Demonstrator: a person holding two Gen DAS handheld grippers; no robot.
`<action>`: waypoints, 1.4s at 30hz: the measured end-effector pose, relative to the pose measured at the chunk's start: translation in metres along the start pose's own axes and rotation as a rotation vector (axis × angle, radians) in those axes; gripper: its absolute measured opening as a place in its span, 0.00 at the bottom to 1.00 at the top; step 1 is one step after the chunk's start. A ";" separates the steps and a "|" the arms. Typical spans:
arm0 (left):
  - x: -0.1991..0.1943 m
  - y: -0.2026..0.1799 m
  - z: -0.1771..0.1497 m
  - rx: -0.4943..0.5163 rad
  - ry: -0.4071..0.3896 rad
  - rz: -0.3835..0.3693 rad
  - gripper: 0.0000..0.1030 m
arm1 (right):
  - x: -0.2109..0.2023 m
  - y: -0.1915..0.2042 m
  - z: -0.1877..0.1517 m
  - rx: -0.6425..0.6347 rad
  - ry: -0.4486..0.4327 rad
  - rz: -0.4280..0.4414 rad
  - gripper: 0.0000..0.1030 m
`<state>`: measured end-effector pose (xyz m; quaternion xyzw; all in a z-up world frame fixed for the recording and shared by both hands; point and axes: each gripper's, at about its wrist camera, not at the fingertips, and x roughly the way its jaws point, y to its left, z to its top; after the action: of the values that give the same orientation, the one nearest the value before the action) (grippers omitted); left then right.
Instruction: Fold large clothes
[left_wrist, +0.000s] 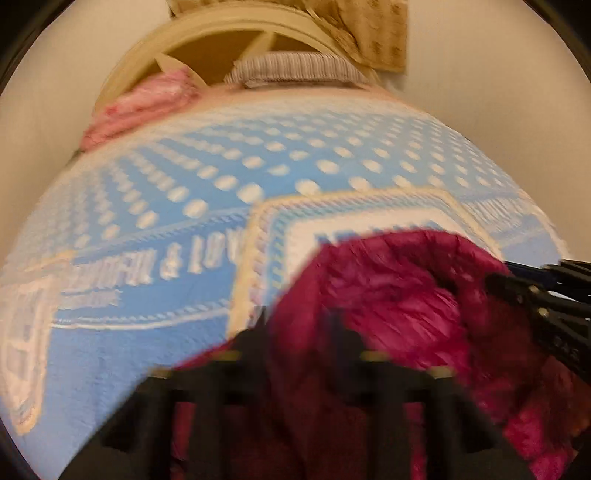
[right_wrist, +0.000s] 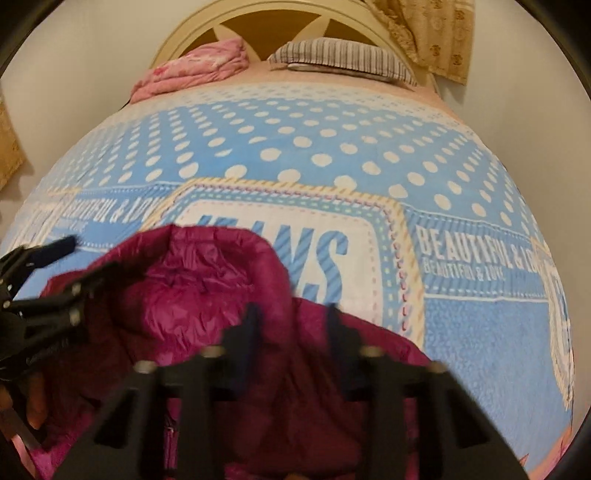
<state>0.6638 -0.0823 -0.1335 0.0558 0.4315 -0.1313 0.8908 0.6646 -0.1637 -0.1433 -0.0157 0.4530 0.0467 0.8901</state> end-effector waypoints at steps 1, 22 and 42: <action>-0.004 0.000 -0.001 0.001 -0.010 0.005 0.17 | -0.003 0.001 -0.004 -0.016 -0.004 -0.003 0.16; -0.027 0.015 0.000 -0.069 -0.053 0.033 0.08 | -0.049 -0.008 -0.013 -0.030 -0.155 0.028 0.99; 0.019 0.001 0.020 -0.122 0.071 -0.025 0.83 | -0.012 -0.004 0.001 -0.067 -0.118 0.002 0.98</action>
<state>0.6907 -0.0890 -0.1358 0.0008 0.4706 -0.1136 0.8750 0.6586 -0.1680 -0.1326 -0.0422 0.3982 0.0633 0.9142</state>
